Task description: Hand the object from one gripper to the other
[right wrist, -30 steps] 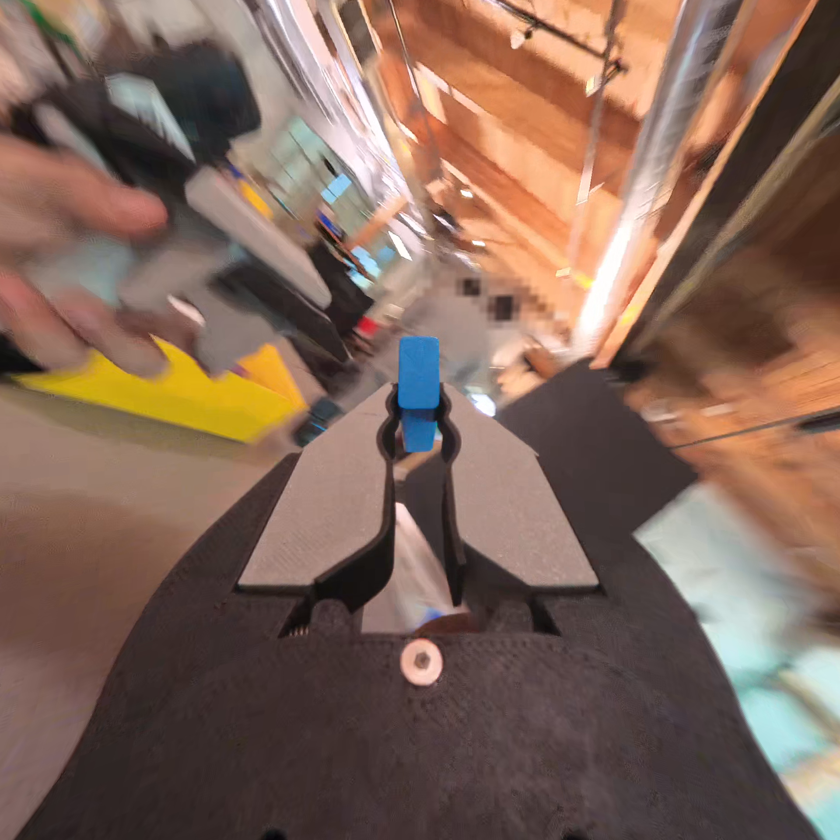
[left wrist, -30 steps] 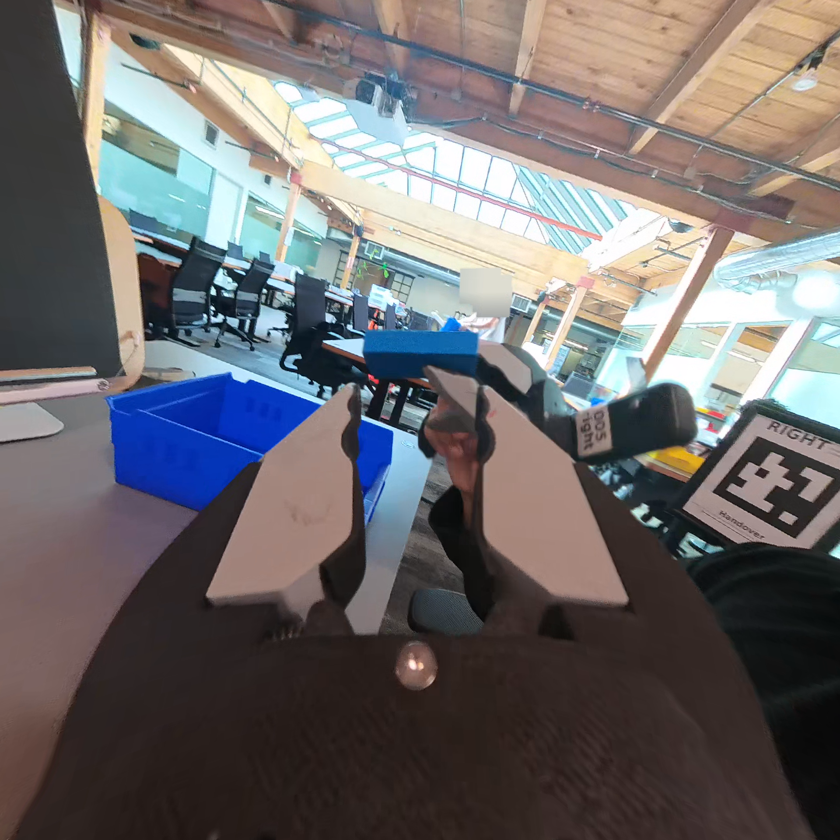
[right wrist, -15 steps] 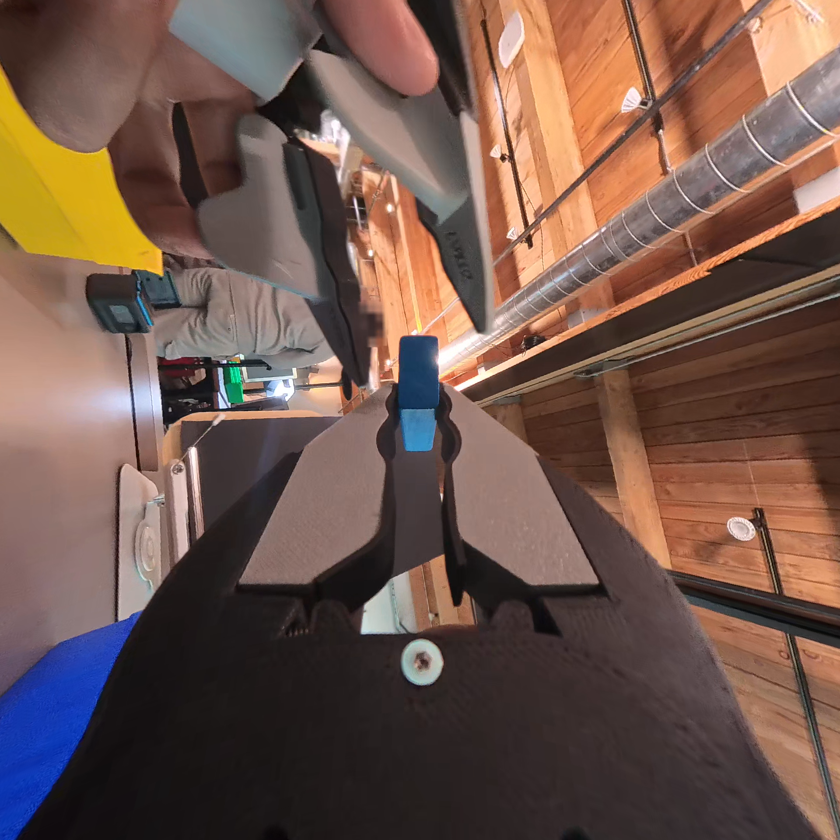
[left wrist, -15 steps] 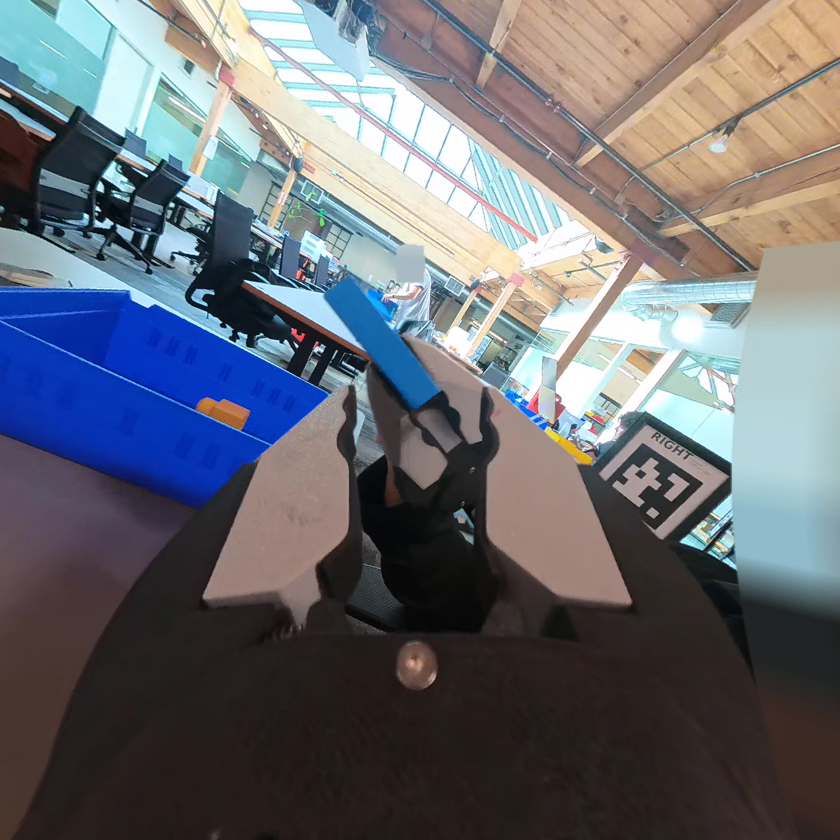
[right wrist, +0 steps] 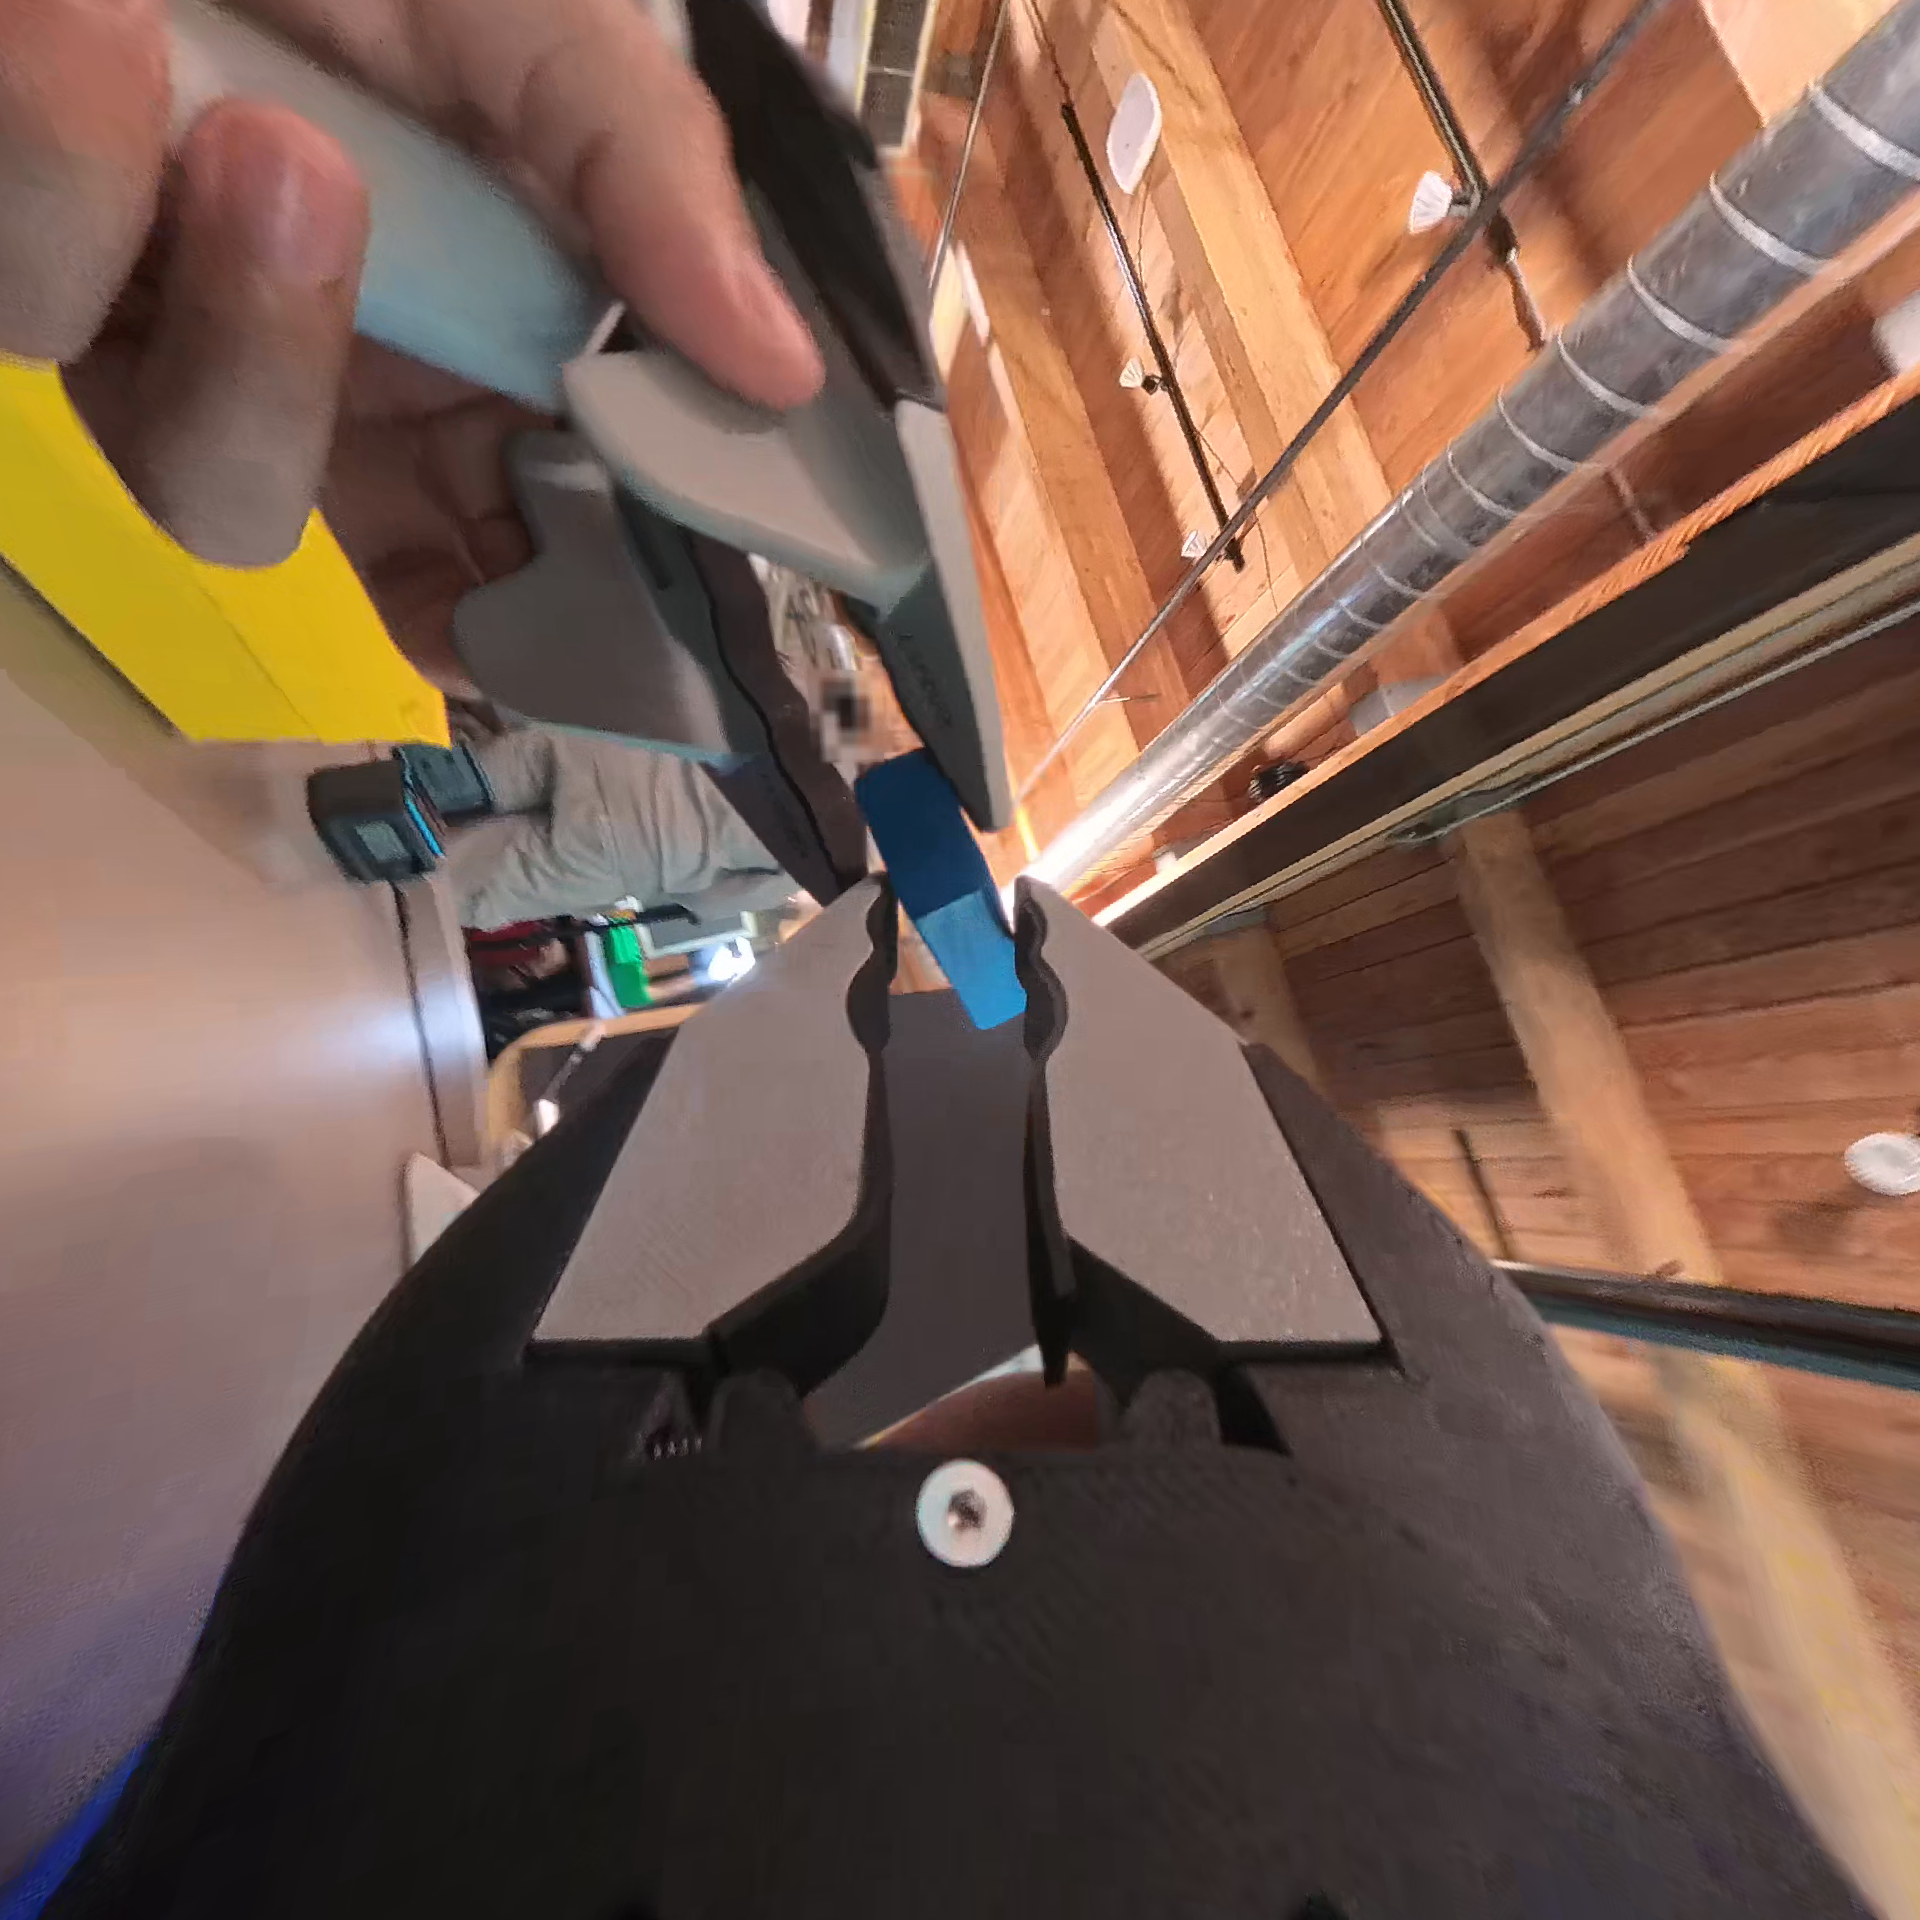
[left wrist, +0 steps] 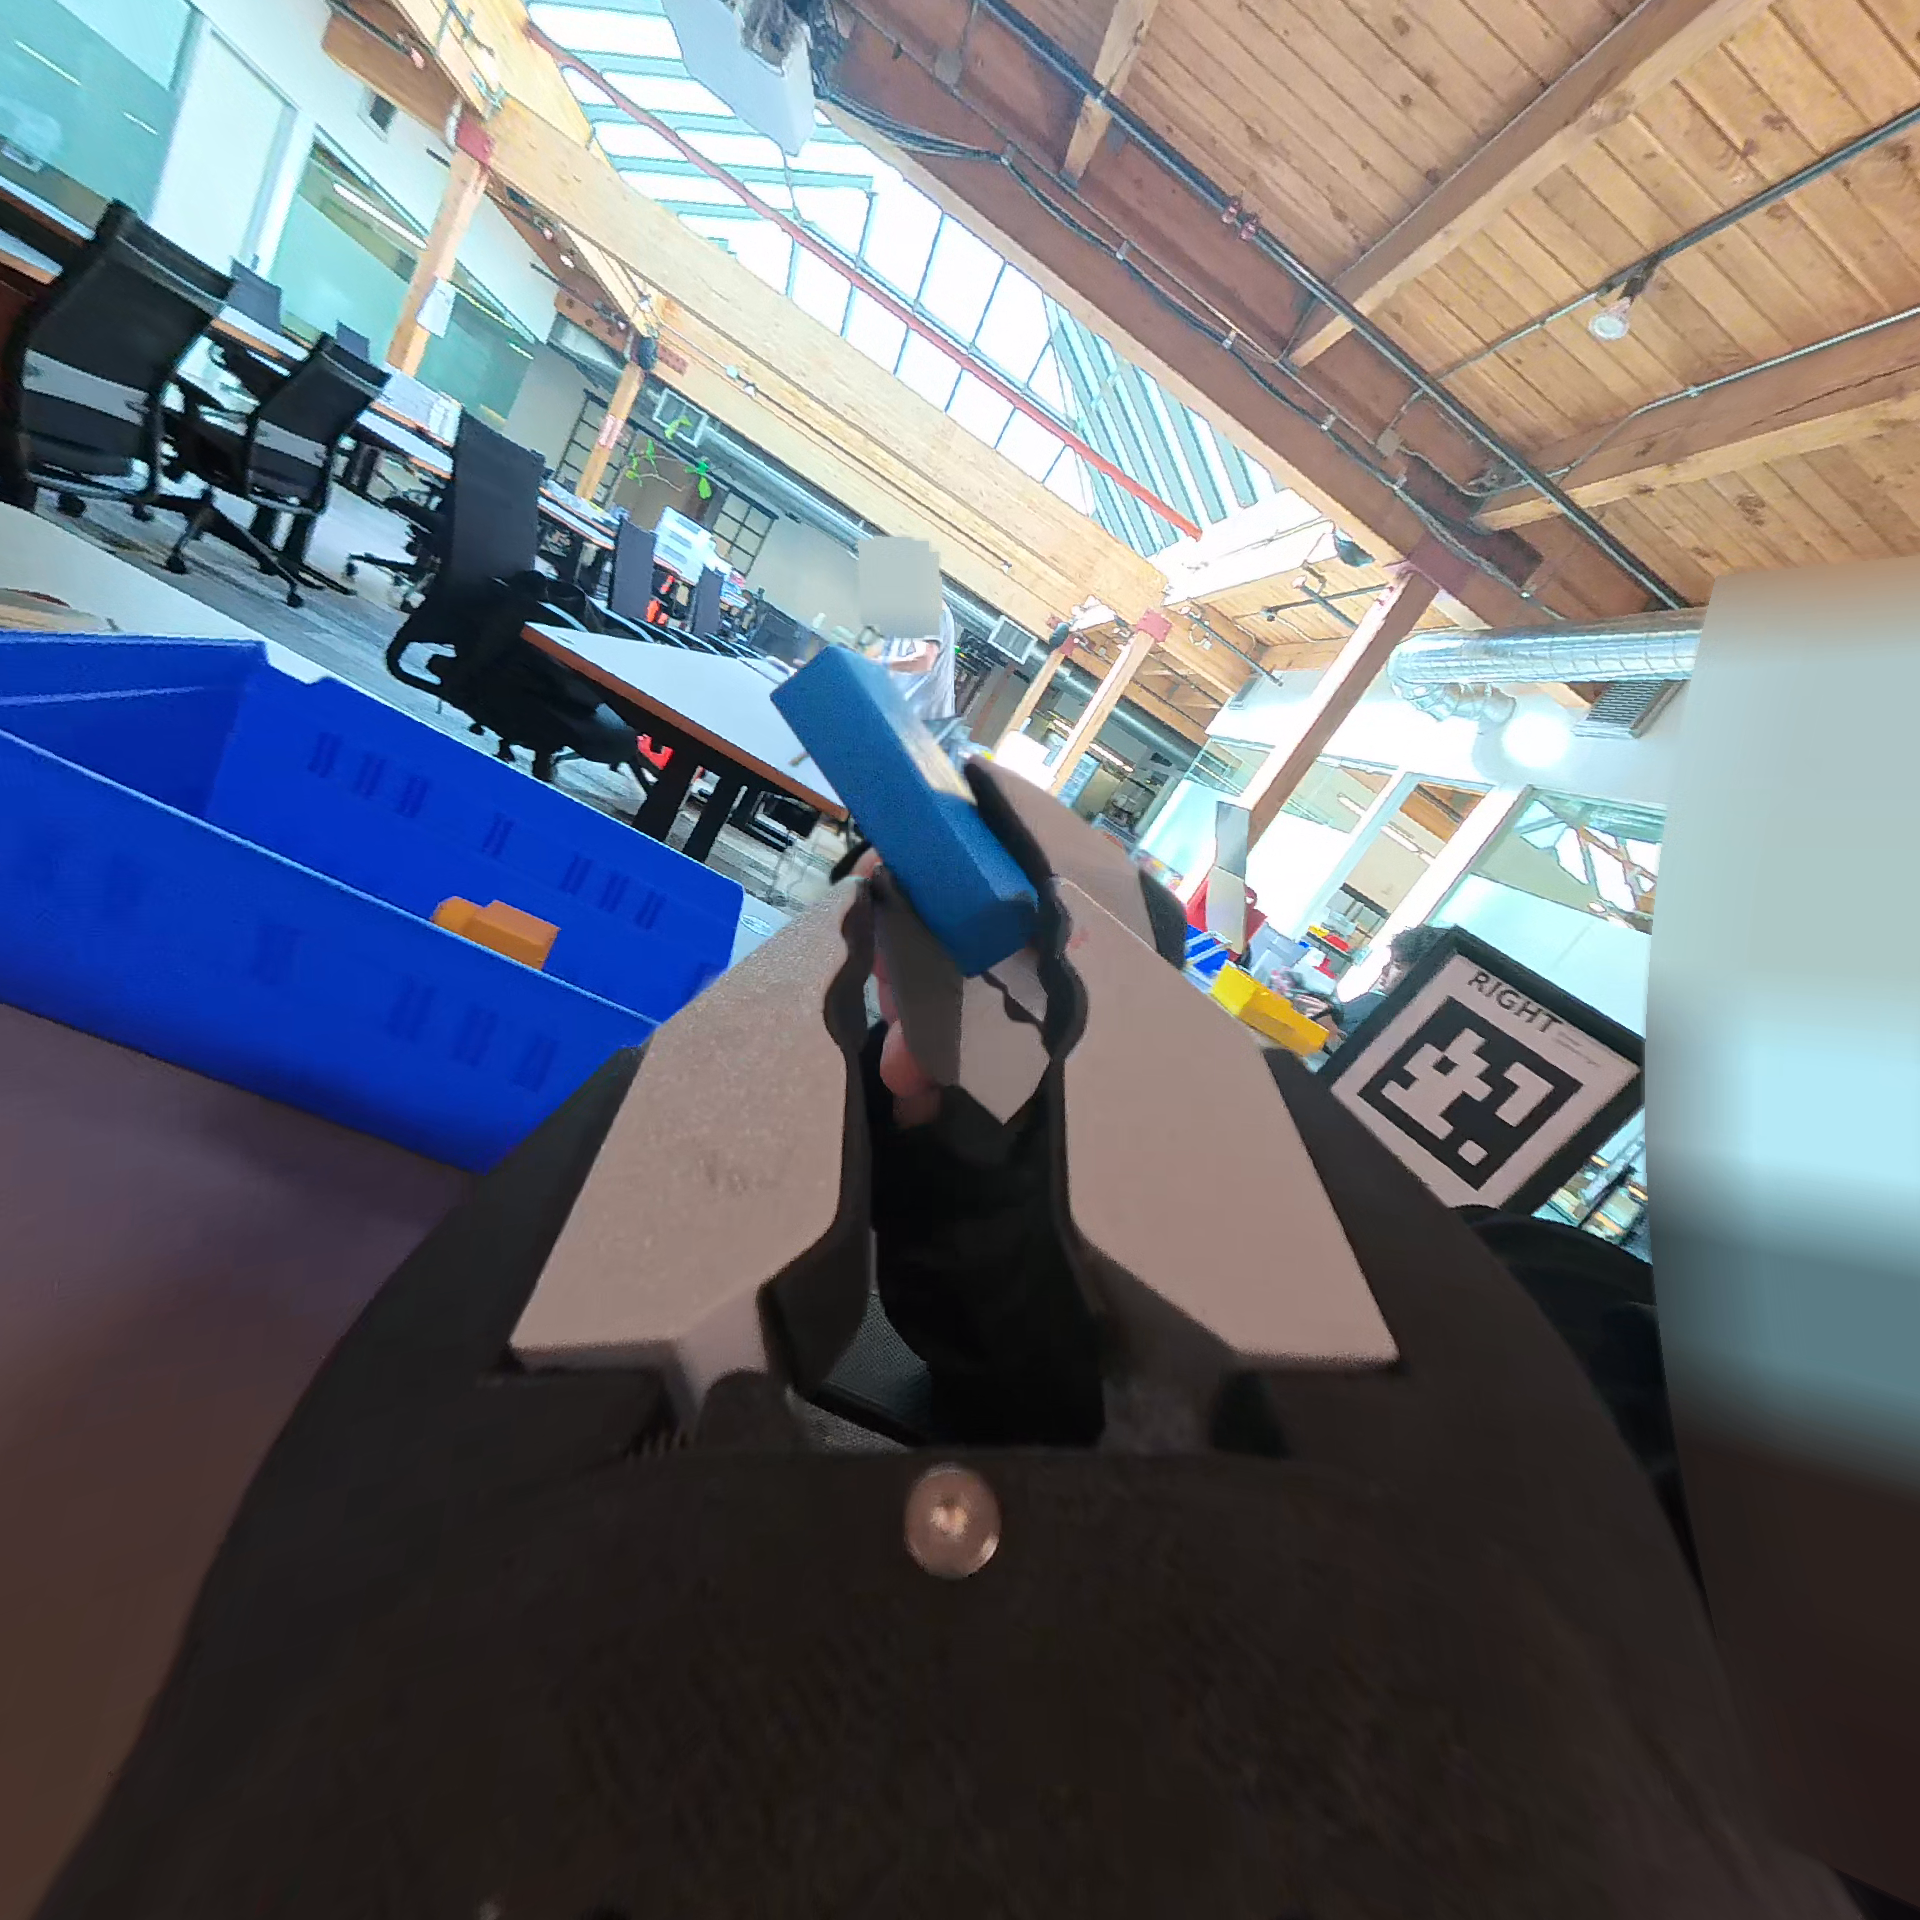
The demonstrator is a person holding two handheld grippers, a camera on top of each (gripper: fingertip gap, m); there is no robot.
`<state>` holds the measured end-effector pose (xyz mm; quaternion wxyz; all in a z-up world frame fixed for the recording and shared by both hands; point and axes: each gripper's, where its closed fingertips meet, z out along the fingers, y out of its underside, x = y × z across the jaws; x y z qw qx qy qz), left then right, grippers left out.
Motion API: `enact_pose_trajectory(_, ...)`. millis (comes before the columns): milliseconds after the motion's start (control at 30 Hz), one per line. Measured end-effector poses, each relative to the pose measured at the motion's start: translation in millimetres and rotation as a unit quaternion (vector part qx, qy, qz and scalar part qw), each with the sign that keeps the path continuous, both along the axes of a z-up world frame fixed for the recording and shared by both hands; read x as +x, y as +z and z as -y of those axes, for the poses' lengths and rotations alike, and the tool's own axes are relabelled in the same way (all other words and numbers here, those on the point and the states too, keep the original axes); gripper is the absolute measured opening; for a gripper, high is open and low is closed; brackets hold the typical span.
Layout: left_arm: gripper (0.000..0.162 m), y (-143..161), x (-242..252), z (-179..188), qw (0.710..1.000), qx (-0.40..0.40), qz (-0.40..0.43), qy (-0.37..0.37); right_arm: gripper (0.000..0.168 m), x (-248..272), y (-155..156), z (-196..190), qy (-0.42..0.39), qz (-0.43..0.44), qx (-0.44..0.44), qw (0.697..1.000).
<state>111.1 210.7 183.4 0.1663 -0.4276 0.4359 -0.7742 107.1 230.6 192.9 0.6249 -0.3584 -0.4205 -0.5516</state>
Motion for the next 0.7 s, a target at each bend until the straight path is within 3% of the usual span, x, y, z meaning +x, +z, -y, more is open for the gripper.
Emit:
enact_pose_trajectory(100,0.029,2.6,-1.5,3.9,1.000,-0.013,0.004,-0.022,0.025,2.3,4.7,4.8,0.028,-0.065,-0.027,0.997)
enact_pose_trajectory(367,0.026,1.7,-0.2,0.8,0.996,-0.070,-0.005,-0.051,0.025,0.0,8.7,8.1,0.016,-0.012,0.014,1.000)
enact_pose_trajectory(500,0.025,-4.2,5.6,-4.0,0.998,-0.056,-0.012,-0.029,0.022,2.7,-1.6,1.4,-0.007,0.041,0.013,0.999)
enact_pose_trajectory(700,0.016,-0.1,5.7,-22.9,0.997,-0.076,-0.005,0.004,0.028,16.7,-6.4,-4.7,-0.031,0.024,-0.012,0.999)
